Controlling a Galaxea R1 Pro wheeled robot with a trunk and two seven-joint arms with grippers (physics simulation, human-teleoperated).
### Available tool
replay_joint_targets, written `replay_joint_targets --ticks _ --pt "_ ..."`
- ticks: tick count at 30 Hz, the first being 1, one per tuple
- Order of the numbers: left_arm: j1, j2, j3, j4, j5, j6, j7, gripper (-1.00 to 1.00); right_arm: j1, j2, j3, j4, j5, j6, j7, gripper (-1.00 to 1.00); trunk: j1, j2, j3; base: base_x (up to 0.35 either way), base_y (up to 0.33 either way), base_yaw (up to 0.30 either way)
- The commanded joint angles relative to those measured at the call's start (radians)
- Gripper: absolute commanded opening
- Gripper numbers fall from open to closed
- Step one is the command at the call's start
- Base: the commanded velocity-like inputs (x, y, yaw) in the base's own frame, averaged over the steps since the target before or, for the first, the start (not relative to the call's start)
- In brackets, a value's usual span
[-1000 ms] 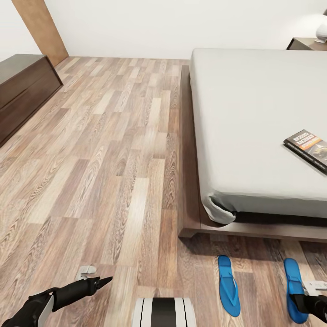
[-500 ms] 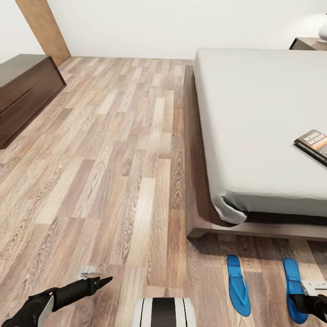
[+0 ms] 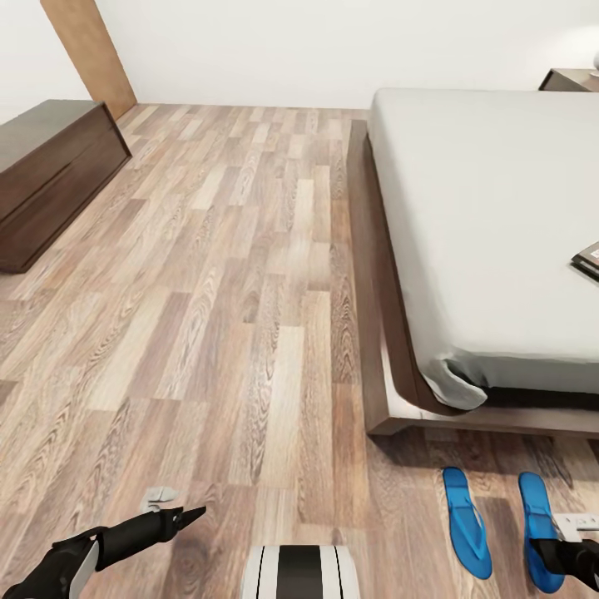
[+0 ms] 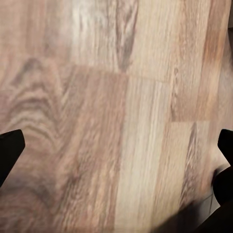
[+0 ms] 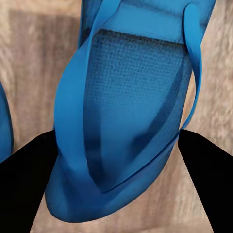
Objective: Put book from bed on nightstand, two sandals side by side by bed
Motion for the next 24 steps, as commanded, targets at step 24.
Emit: replay_joint_targets --ticks 24 --pt "-0.001 -0.001 0.008 -0.001 -0.009 0.011 -0.007 1.00 0.000 0.000 -0.008 -0.002 0.005 0.005 0.007 -1.00 0.001 -0.001 -0.012 0.059 0.038 0.000"
